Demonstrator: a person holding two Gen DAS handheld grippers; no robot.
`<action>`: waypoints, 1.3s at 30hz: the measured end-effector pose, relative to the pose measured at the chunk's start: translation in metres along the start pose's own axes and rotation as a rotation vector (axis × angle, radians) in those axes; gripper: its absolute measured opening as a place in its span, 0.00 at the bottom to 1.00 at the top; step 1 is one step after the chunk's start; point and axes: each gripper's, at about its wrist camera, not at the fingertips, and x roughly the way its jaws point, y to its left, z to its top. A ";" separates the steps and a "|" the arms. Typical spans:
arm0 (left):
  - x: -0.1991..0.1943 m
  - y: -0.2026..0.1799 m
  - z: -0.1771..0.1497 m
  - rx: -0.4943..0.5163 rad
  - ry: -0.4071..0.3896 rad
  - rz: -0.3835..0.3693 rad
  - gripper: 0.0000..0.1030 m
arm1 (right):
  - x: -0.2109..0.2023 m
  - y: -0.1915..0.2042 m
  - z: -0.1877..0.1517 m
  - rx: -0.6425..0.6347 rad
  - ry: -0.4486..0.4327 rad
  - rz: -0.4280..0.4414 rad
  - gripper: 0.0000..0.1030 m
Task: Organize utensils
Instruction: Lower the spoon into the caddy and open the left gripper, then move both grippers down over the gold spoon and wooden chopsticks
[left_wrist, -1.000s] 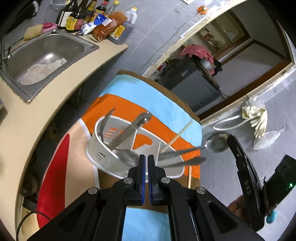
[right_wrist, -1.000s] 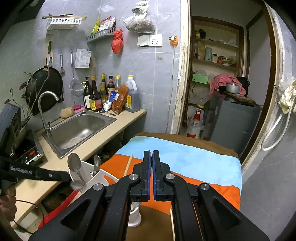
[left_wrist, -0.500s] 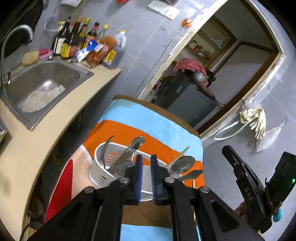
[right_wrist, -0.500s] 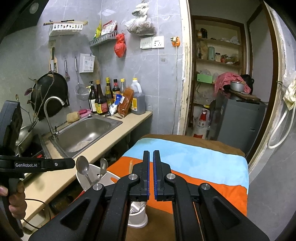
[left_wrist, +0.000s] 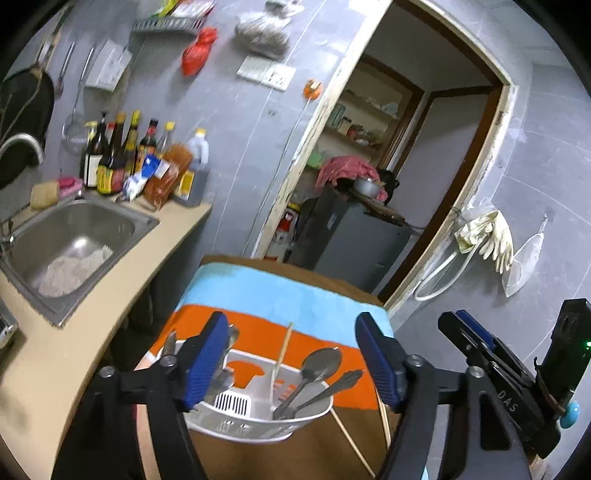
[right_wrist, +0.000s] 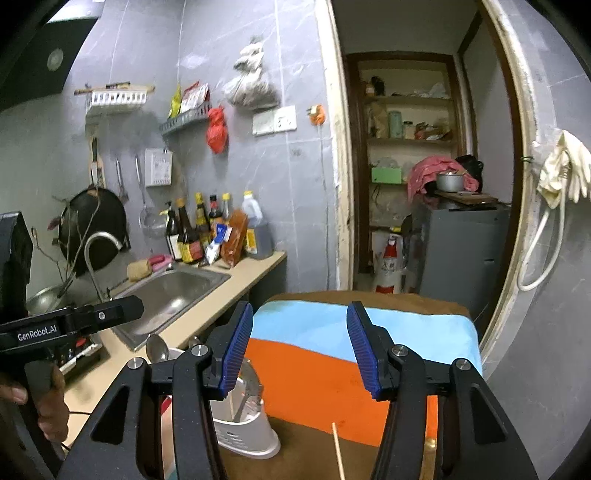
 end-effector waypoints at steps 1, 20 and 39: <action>-0.002 -0.004 0.000 0.007 -0.016 0.000 0.76 | -0.004 -0.004 0.000 0.008 -0.014 -0.004 0.58; -0.005 -0.101 -0.041 0.205 -0.131 0.064 0.99 | -0.066 -0.095 -0.016 0.162 -0.161 -0.070 0.98; 0.028 -0.150 -0.107 0.220 -0.062 0.131 0.99 | -0.046 -0.173 -0.068 0.153 0.034 -0.114 0.98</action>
